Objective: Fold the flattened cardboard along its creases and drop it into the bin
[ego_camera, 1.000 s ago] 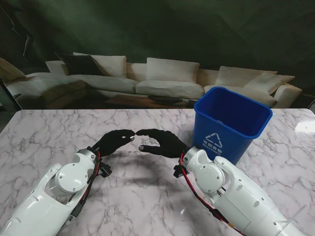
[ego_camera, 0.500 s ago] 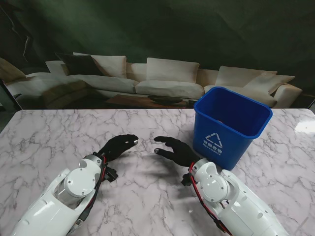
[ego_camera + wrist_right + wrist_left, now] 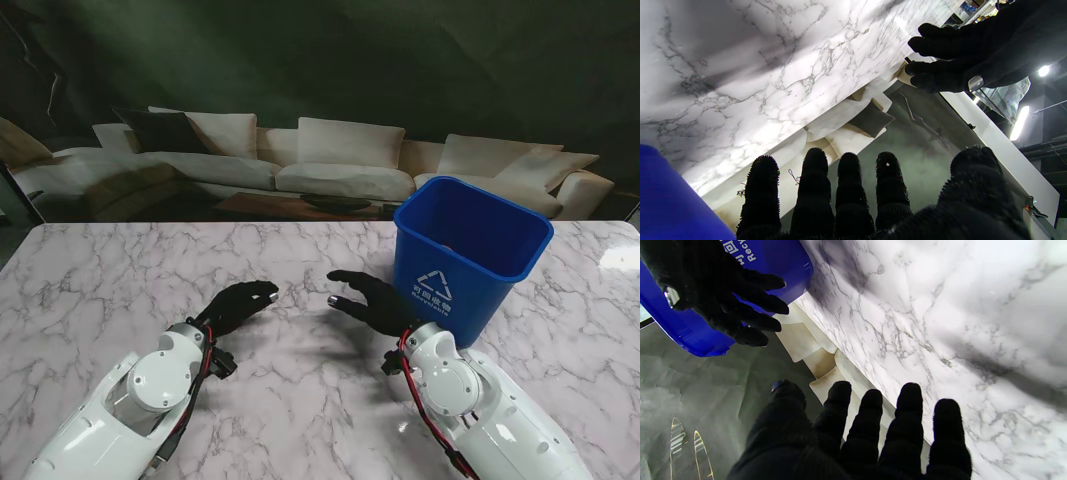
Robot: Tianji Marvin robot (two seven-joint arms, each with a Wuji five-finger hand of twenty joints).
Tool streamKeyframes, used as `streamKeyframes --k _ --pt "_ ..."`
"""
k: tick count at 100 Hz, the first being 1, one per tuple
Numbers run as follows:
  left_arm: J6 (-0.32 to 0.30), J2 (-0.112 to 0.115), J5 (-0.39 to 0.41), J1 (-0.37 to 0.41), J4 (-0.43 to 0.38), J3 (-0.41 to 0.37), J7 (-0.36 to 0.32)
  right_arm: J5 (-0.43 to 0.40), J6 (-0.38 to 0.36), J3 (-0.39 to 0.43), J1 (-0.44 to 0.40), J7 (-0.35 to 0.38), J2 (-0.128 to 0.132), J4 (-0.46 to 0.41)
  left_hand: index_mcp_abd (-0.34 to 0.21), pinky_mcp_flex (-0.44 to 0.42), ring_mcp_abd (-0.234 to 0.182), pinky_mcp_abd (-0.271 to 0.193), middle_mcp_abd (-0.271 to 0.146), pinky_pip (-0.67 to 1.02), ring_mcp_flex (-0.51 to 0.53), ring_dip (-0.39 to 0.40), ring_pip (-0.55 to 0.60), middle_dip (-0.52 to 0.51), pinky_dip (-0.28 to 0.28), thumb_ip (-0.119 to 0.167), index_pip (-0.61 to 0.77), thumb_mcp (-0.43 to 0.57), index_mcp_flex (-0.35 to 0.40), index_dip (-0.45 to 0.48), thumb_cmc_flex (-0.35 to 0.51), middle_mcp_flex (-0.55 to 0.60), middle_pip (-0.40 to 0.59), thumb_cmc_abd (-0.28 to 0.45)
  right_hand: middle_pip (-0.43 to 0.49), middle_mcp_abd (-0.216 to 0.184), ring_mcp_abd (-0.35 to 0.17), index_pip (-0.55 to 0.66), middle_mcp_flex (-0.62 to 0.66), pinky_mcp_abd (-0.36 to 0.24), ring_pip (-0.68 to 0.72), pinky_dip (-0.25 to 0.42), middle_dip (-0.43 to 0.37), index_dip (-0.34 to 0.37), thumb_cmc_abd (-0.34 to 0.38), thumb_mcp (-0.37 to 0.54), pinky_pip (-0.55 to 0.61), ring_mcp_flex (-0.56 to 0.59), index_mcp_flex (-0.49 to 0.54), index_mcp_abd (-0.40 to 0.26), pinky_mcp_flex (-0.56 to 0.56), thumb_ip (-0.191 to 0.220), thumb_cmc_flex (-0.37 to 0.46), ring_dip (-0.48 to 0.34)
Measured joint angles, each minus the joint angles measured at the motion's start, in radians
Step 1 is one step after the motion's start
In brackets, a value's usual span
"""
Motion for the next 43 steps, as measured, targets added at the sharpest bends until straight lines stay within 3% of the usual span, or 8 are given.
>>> streamKeyframes --k 43 --pt "-0.013 0.002 0.006 0.006 0.000 -0.010 0.003 0.014 -0.022 0.014 -0.015 -0.010 0.006 -0.006 0.000 0.000 0.000 0.000 0.000 0.000 0.000 0.000 0.000 0.000 0.000 0.000 0.000 0.000 0.000 0.000 0.000 0.000 0.000 0.011 0.002 -0.009 -0.002 0.014 0.012 0.000 0.000 0.000 0.000 0.001 0.000 0.000 0.000 0.000 0.010 0.000 0.004 0.000 0.000 0.000"
